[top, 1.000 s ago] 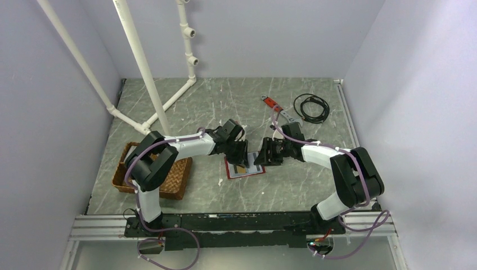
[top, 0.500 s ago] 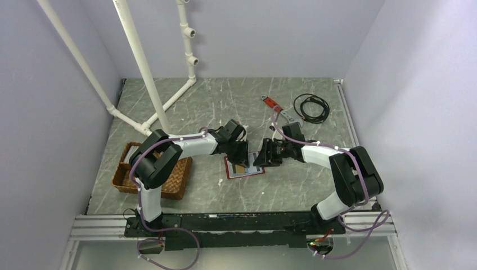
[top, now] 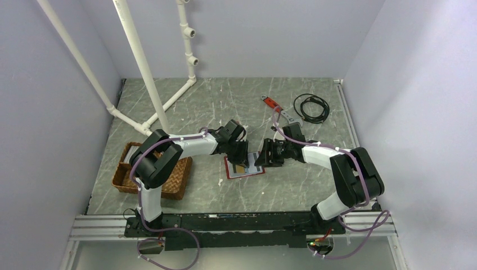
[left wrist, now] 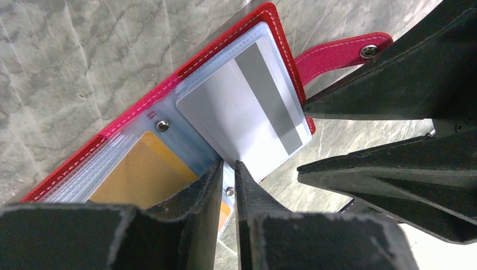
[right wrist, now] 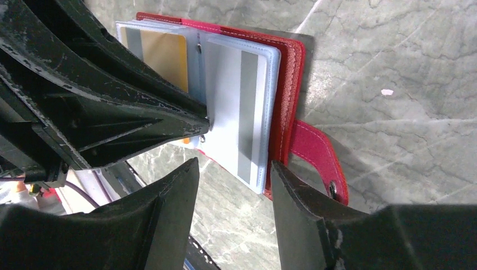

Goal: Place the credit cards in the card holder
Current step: Turn over the card slot in the card holder.

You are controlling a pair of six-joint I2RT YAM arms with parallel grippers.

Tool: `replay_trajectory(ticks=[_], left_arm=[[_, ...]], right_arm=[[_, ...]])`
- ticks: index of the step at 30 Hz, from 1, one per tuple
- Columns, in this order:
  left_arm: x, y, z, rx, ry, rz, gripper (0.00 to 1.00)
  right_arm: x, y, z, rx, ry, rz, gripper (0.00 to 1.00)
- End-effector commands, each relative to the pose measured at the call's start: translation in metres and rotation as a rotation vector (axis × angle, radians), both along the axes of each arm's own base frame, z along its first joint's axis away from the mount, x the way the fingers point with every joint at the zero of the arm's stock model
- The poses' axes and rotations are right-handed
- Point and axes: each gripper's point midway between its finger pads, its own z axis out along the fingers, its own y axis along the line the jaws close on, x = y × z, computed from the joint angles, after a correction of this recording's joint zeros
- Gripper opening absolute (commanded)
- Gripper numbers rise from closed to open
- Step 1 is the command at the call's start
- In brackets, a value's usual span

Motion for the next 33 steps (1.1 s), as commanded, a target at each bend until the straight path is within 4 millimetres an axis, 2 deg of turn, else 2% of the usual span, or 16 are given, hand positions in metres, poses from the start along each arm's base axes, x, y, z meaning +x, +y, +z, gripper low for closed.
replay_trajectory(ticks=[1, 6, 15, 20, 33], left_arm=[[-0.003, 0.01, -0.009, 0.047, 0.001, 0.008, 0.2], [-0.003, 0.009, -0.008, 0.042, 0.002, 0.007, 0.2], [-0.004, 0.011, -0.009, 0.048, 0.005, 0.007, 0.2], [-0.004, 0.01, -0.008, 0.045, 0.003, 0.008, 0.2], [-0.004, 0.011, -0.008, 0.043, 0.005, 0.008, 0.19]], right_arm=[[0.001, -0.003, 0.001, -0.006, -0.025, -0.001, 0.52], [0.001, 0.001, 0.005, 0.018, -0.028, 0.013, 0.5], [0.001, -0.005, 0.021, -0.009, -0.079, 0.011, 0.49], [-0.004, 0.0, 0.013, 0.021, -0.044, 0.026, 0.45], [-0.007, 0.005, 0.002, 0.041, -0.007, 0.044, 0.46]])
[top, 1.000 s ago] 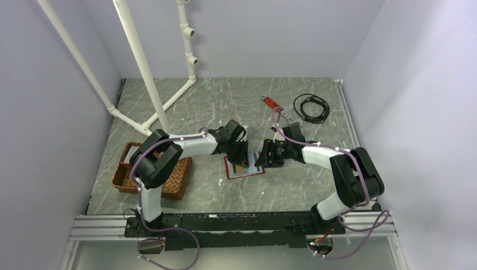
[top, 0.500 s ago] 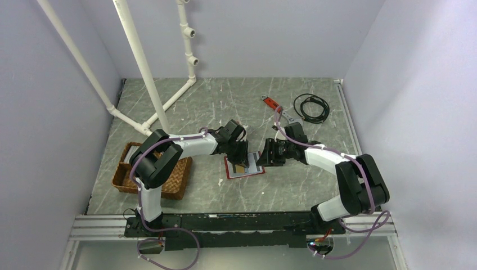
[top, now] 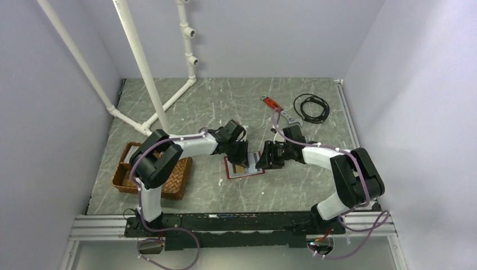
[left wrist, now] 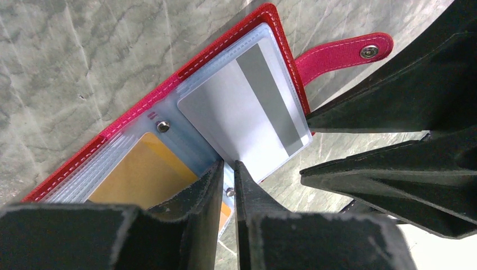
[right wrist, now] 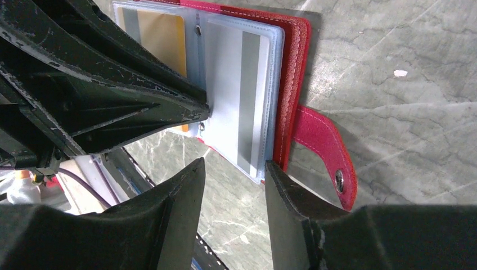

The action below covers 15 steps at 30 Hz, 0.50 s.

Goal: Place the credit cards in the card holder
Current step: Turn over the card slot in the card holder.

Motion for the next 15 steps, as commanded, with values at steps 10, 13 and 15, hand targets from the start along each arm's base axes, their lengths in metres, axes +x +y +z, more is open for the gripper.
replay_trajectory(ticks=[10, 13, 15], left_arm=[[-0.006, 0.01, -0.007, 0.037, 0.01, 0.006, 0.19], [-0.007, 0.009, -0.007, 0.028, 0.013, 0.002, 0.19], [-0.007, 0.008, -0.003, 0.019, 0.012, -0.002, 0.21]], right_arm=[[0.002, 0.018, 0.022, 0.112, -0.039, 0.047, 0.43], [0.002, 0.02, 0.027, 0.124, -0.048, 0.055, 0.4], [0.001, 0.023, 0.03, 0.141, -0.055, 0.066, 0.37]])
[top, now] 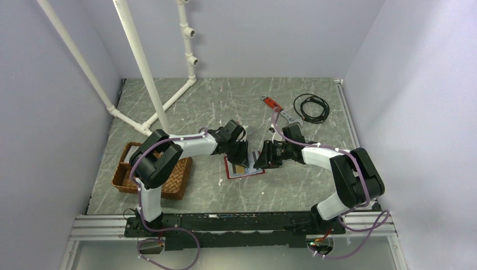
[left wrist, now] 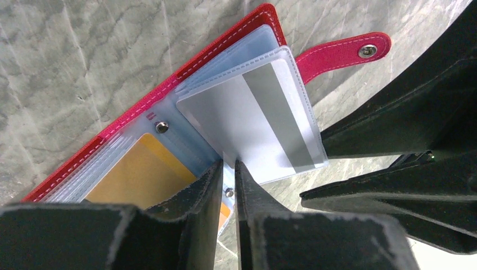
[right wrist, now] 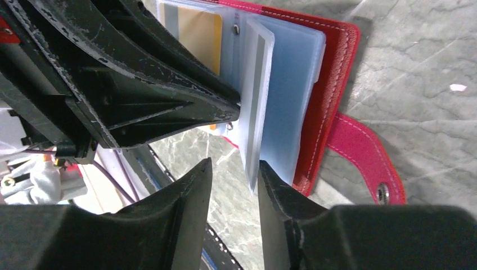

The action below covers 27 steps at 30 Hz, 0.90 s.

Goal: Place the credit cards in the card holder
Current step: Turn over the card slot in the card holder.

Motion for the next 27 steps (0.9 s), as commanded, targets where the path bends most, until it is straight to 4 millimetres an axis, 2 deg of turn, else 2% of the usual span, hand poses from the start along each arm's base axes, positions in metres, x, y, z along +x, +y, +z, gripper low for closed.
replay_trajectory(ticks=[1, 4, 8, 16, 21, 27], left_arm=[[-0.008, 0.008, -0.001, 0.021, 0.016, -0.004, 0.24], [-0.007, 0.008, 0.012, -0.012, 0.016, 0.003, 0.37], [0.0, 0.012, 0.036, -0.087, 0.016, 0.04, 0.48], [0.006, 0.02, 0.078, -0.294, 0.074, 0.123, 0.51], [0.012, 0.017, 0.073, -0.305, 0.105, 0.144, 0.53], [0.016, 0.016, 0.069, -0.301, 0.101, 0.152, 0.54]], right_arm=[[0.004, 0.012, 0.022, 0.073, -0.067, 0.037, 0.37], [0.005, 0.015, 0.026, 0.077, -0.084, 0.048, 0.39], [0.006, 0.018, 0.026, 0.084, -0.086, 0.068, 0.43], [0.01, 0.043, 0.04, 0.147, -0.142, 0.143, 0.43], [0.012, 0.058, 0.04, 0.154, -0.138, 0.166, 0.37], [0.009, 0.064, 0.038, 0.157, -0.13, 0.18, 0.28]])
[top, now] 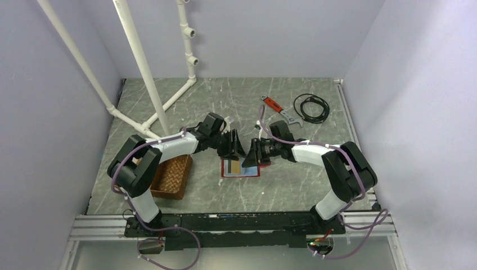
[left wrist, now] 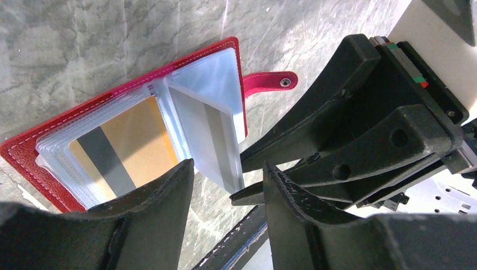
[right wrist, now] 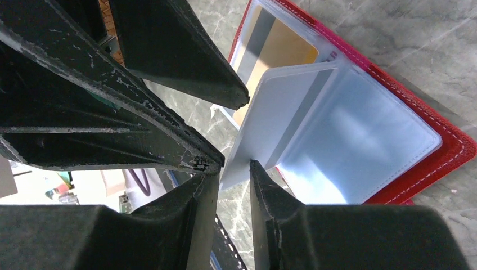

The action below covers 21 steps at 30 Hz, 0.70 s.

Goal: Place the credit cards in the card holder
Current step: Turn over the card slot in the card holder.

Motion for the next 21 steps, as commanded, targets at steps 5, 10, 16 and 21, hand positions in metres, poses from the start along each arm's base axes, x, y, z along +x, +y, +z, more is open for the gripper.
replay_trajectory(ticks=[5, 10, 16, 21], left_arm=[[0.003, -0.005, 0.005, -0.021, -0.011, -0.01, 0.54], [0.001, 0.005, 0.0, 0.035, -0.024, -0.008, 0.54], [-0.003, 0.016, -0.003, 0.076, -0.027, 0.001, 0.52], [-0.004, 0.026, 0.002, 0.108, -0.04, 0.031, 0.53]], right_arm=[[0.01, 0.014, 0.012, 0.059, -0.048, 0.03, 0.11], [0.006, 0.022, 0.015, 0.075, -0.056, 0.059, 0.27], [0.003, 0.03, 0.019, 0.095, -0.059, 0.078, 0.42], [-0.003, 0.038, 0.028, 0.112, -0.082, 0.105, 0.44]])
